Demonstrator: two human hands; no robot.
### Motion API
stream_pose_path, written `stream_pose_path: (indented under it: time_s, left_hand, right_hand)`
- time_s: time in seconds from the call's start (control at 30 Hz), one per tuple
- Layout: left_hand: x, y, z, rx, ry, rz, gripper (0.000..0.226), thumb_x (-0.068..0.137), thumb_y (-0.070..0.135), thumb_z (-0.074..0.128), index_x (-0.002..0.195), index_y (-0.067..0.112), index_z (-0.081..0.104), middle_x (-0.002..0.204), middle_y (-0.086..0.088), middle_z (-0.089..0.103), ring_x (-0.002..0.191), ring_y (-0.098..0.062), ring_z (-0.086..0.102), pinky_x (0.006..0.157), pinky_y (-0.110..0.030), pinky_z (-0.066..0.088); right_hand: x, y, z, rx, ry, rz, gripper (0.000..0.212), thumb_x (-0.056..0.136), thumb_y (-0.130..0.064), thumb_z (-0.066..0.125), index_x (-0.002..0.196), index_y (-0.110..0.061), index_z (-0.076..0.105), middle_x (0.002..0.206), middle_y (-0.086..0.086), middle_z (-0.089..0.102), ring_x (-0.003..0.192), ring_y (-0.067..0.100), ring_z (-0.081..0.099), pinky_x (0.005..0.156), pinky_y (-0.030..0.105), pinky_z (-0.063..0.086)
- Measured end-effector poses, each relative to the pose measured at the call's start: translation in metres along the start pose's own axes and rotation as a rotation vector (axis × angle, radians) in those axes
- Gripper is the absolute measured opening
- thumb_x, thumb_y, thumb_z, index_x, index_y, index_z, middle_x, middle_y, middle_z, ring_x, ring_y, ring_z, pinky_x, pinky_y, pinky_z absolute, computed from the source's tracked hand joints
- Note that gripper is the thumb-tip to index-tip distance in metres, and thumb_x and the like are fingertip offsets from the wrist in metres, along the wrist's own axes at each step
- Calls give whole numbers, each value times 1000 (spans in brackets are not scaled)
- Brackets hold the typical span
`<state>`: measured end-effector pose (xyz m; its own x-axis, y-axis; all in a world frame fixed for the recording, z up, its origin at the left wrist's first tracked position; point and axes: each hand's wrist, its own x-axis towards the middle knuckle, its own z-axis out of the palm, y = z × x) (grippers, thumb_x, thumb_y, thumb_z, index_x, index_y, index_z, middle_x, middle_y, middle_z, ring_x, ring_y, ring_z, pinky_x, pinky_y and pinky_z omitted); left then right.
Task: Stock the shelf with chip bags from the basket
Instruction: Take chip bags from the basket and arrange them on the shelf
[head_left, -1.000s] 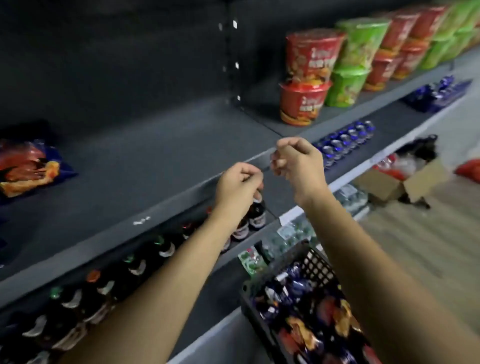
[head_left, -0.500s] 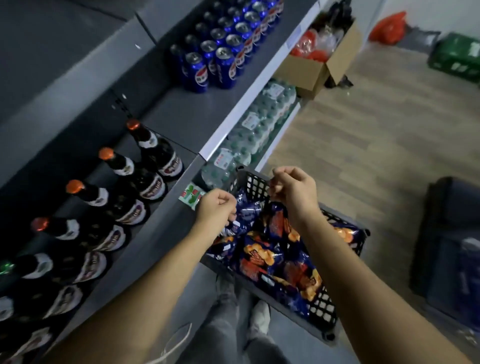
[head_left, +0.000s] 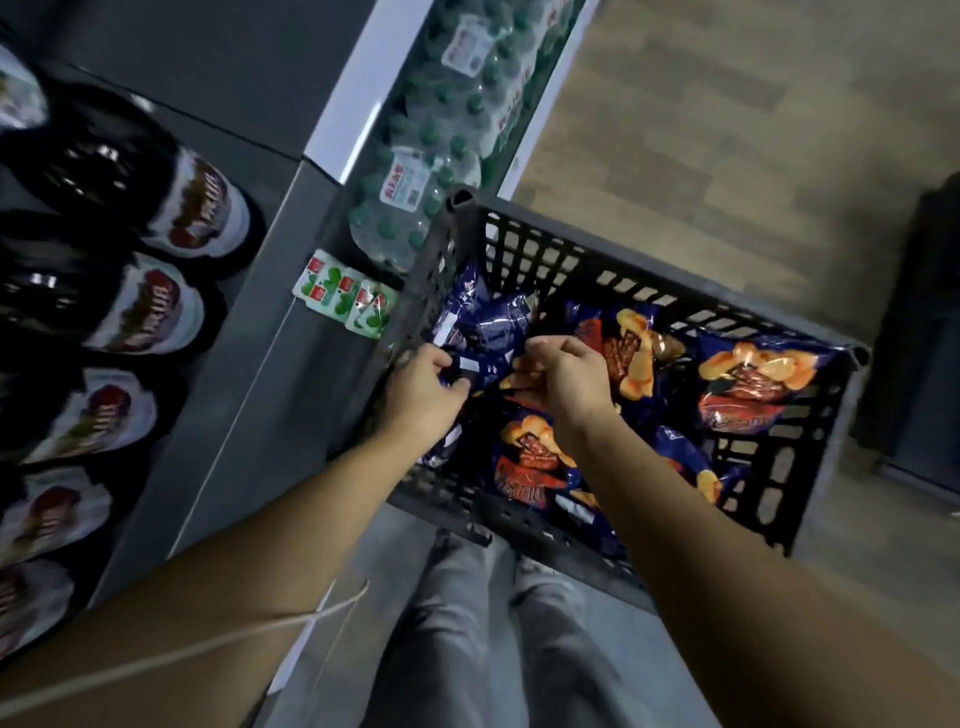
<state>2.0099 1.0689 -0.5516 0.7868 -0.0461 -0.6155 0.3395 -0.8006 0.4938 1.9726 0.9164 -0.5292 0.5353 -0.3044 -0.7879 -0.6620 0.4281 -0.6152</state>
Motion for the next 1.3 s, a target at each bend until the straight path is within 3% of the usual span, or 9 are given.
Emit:
stream_pose_path:
  time_s: [0.13,0.23,0.47,0.57,0.67,0.87,1.0,1.13,1.3]
  left_hand:
    - [27,-7,24,203,-45,88,61,85,22,74,138,12,45,142,-11,43,128,-30,45,104,-40,41]
    - [46,-13,37,288,-98,70,68,82,22,75,139,11,40,142,-14,41,130,-35,42,105,-47,41]
    - [48,-14,35,449,5,156,30,96,22,61,124,13,57,126,-10,58,119,-31,50,89,-40,44]
    - [38,-4,20,316,29,185,26,97,22,58,119,9,60,117,-12,61,108,-33,58,85,-40,49]
    - [25,18,-3,42,7,194,21,95,22,60,112,11,65,109,-7,68,98,-27,65,87,-41,54]
    - [-12,72,-50,-387,-46,214,15,96,15,60,100,27,67,101,0,75,95,-22,71,91,-50,56]
    - [-49,105,-84,-502,-27,255,17,100,17,55,98,30,66,103,-1,74,97,-23,70,94,-53,54]
    - [-87,135,-119,-551,100,338,16,93,35,56,103,25,66,100,2,75,96,-24,71,90,-57,54]
    - [-142,176,-169,-657,231,459,17,95,43,58,99,27,64,101,3,74,97,-19,71,93,-56,53]
  right_hand:
    - [22,19,3,11,12,78,8,99,-9,53,97,-9,61,85,10,67,80,27,65,81,42,55]
    - [27,25,2,34,-12,102,6,99,-5,49,98,-6,56,89,14,56,85,28,53,78,38,46]
    - [22,29,-8,-10,-3,130,15,102,-10,52,112,-5,62,96,10,62,91,25,58,86,37,51]
    - [15,25,-13,-18,8,109,10,102,-10,54,105,-10,64,92,7,63,89,23,60,96,43,54]
    - [4,12,-17,4,12,40,8,100,-12,59,105,-13,65,102,7,69,94,23,66,91,41,56]
    - [-30,-35,-16,51,-49,-63,54,83,-33,68,134,-23,55,127,5,67,110,26,69,98,52,55]
    - [-60,-76,-23,49,-131,-161,27,96,-22,57,122,-18,66,110,2,77,104,23,72,94,46,56]
    - [-93,-118,-22,106,-186,-276,14,97,-16,62,109,-12,67,97,7,78,84,26,75,70,39,59]
    - [-141,-172,-10,161,-269,-410,24,94,-15,69,116,-7,63,104,14,77,87,30,75,74,44,60]
